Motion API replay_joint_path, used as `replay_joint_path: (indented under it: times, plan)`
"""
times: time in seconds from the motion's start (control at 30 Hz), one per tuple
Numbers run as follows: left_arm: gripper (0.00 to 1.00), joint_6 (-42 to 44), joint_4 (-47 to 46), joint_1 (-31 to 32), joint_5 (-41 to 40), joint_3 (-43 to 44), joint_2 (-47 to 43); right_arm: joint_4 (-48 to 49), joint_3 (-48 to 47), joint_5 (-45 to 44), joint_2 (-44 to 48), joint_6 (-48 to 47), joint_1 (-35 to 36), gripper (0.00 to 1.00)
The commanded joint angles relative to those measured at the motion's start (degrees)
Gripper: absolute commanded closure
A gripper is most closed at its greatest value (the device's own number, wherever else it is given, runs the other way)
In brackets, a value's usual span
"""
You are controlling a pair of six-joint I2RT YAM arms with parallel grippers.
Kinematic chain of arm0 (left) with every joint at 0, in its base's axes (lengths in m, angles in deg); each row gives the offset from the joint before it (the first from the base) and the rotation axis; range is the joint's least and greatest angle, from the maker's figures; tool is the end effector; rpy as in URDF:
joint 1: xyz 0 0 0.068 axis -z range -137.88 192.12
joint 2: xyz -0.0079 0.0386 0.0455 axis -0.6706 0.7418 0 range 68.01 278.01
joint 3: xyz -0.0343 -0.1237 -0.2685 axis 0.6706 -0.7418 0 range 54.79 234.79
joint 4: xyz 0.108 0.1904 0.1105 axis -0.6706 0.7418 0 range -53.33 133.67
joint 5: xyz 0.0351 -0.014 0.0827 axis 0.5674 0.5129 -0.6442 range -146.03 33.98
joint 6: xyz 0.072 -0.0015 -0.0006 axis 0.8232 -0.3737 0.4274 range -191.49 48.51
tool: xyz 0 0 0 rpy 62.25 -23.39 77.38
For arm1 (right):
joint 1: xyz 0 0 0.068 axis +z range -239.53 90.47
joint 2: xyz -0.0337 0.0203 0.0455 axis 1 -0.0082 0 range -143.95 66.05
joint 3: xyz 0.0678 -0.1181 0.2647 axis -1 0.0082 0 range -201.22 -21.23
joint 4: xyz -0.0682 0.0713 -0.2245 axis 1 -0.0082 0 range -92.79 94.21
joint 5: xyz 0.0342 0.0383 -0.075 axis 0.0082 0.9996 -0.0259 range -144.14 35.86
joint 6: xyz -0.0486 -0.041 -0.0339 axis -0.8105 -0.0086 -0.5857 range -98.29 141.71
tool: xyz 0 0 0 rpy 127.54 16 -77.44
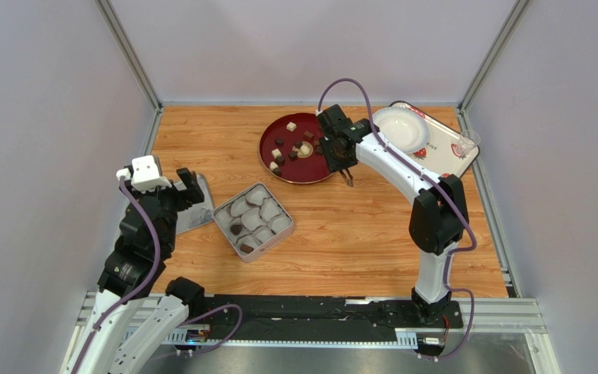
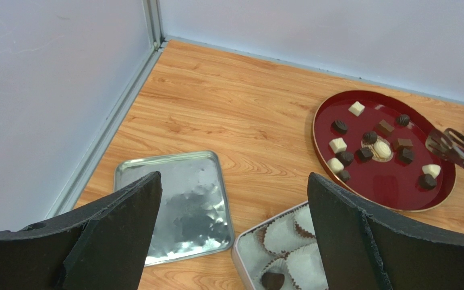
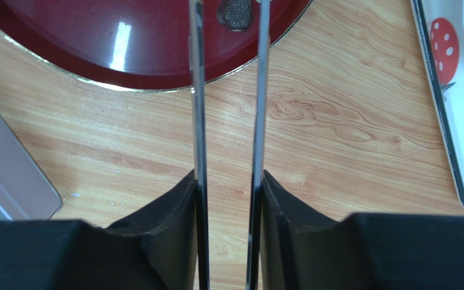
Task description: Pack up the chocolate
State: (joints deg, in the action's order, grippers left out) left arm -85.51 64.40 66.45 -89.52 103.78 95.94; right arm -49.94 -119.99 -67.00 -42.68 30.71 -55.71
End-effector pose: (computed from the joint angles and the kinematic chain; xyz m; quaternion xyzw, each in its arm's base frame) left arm 0.0845 -0.0020 0.3726 -0.1265 0.7297 -0.0058 0.6720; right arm 0.3441 0.2145 0.2887 -0.1836 0.9512 -0.0204 0.2471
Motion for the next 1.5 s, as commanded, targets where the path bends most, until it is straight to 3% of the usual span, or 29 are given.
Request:
replay_joint_path:
  times: [0.0,0.17,0.83,1.47]
  plan:
    - [0.02,-0.22,-1.01,-0.26,0.36,-0.39,-0.76,0.27,-3.72,1.09,-3.06,1.9,-1.13,0.6]
    - [0.02,-0.04,-1.18,-0.26,0.62,-0.48,-0.94,0.8,-3.98,2.84,-5.09,2.08,-1.92,0.53]
    - [0.02,0.49,-1.45,-0.26,0.54,-0.65,-0.85,2.03,-5.92,5.22,-10.36,-0.03,-3.41,0.53]
    - [0.02,0.66,-1.36,-0.26,0.27,-0.74,-0.94,3.88,-5.04,7.41,-11.25,-4.42,-4.2,0.62]
